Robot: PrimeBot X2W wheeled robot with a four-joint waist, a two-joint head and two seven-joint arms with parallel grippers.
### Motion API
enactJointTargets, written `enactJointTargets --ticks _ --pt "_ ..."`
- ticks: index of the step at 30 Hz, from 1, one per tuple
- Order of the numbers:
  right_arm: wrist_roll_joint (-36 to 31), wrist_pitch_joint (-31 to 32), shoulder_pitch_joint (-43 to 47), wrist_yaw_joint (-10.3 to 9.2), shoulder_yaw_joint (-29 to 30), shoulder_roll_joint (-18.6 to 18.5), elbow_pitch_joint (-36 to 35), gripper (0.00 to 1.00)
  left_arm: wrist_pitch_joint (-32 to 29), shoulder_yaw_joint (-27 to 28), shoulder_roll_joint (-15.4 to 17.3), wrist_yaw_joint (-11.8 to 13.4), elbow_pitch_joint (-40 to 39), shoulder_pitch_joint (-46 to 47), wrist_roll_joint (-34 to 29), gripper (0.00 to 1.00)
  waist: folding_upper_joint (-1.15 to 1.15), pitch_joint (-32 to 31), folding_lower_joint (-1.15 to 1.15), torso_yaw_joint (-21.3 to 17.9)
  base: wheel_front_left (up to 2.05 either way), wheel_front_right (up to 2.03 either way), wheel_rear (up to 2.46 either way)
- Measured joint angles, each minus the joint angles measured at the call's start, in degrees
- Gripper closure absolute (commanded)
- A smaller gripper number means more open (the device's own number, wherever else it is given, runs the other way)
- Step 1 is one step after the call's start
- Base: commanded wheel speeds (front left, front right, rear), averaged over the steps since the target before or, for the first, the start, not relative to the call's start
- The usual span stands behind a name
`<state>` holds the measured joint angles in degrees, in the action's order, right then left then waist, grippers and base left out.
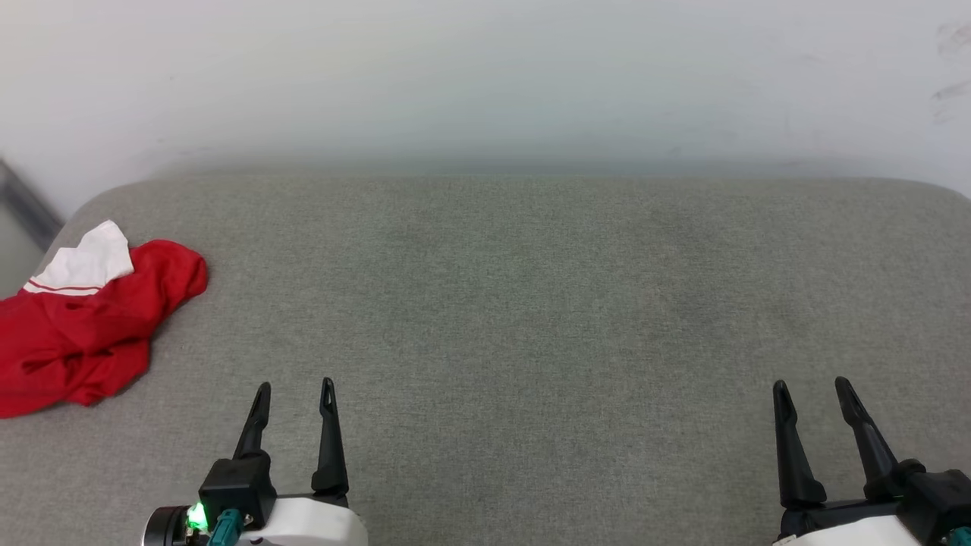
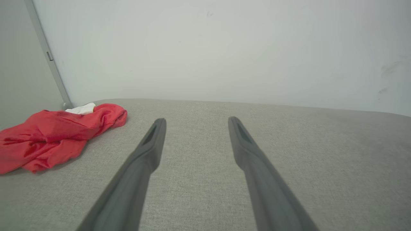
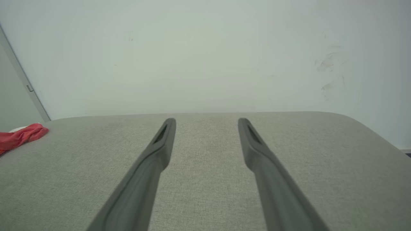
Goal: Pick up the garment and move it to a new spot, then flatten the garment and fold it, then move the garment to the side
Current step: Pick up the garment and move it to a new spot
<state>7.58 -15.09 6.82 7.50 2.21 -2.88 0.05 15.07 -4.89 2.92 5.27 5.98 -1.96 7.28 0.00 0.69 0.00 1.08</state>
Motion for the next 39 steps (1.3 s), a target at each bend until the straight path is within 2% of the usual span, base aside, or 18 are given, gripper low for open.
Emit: enactJointTargets --ticks 10,11,39 --pt "-0.16 0.00 0.18 0.00 -0.16 0.00 -0.68 0.00 0.00 0.66 0.00 0.67 -0.23 0.20 0.37 0.00 0.00 0.47 0.00 3.61 0.00 0.00 0.00" --pt "-0.53 0.00 0.17 0.00 0.00 0.00 -0.92 0.00 0.00 0.96 -0.02 0.69 -0.22 0.63 0.36 0.00 0.00 0.90 0.00 6.66 0.00 0.00 0.00" --pt "-2.68 0.00 0.11 0.01 -0.24 0.00 -2.04 0.00 0.00 2.30 0.00 2.89 -1.13 0.88 2.12 0.00 0.00 2.96 0.00 27.34 0.00 0.00 0.00"
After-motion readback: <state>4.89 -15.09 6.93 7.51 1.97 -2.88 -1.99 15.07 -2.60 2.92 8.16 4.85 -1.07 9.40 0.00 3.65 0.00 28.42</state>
